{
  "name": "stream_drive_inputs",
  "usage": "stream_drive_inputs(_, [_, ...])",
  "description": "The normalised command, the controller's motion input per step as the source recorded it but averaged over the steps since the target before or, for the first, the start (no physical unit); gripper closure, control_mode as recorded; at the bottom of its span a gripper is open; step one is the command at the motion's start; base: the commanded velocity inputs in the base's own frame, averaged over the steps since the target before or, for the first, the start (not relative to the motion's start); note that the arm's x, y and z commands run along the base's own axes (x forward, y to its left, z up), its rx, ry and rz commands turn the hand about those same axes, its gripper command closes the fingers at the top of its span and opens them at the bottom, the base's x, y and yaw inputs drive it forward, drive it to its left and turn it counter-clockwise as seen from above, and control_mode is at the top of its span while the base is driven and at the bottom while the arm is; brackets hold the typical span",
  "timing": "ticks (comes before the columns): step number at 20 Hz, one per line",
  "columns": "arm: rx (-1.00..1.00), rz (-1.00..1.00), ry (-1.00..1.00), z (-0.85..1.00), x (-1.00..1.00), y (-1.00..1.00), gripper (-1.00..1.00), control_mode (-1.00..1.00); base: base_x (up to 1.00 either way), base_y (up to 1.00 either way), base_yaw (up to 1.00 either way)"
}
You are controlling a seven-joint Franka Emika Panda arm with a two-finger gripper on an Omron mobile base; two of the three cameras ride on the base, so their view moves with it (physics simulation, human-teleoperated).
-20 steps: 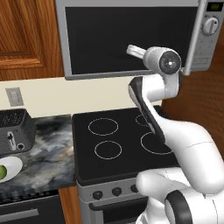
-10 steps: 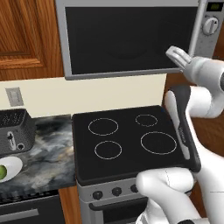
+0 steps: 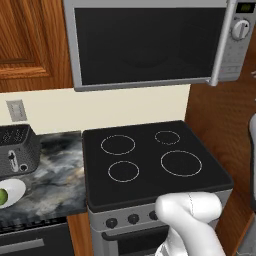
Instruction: Remove the mango from the bowl and place it on the small plate. Then place the bowl with only the shrimp in the microwave, close the door, and press the start button to microwave the shrimp.
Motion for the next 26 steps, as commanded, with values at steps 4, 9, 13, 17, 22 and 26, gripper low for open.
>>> stream_drive_inputs(4, [0.47, -0.03, 0.21, -0.02, 0.17, -0.37, -1.00, -1.00, 0.00, 0.00, 0.00])
stream_drive_inputs(9, [0.43, -0.06, 0.13, -0.18, 0.51, -0.11, -1.00, -1.00, 0.00, 0.00, 0.00])
stream_drive_inputs(13, [0.28, -0.03, -0.05, -0.42, 0.15, -0.07, -1.00, -1.00, 0.00, 0.00, 0.00])
stream_drive_inputs(17, [0.20, -0.04, -0.15, -0.61, 0.14, -0.04, -1.00, -1.00, 0.00, 0.00, 0.00])
stream_drive_inputs(22, [0.11, -0.03, -0.12, -0.16, 0.46, 0.00, -1.00, -1.00, 0.00, 0.00, 0.00])
stream_drive_inputs(26, [0.00, -0.05, -0.01, 0.02, 0.46, -0.11, -1.00, -1.00, 0.00, 0.00, 0.00])
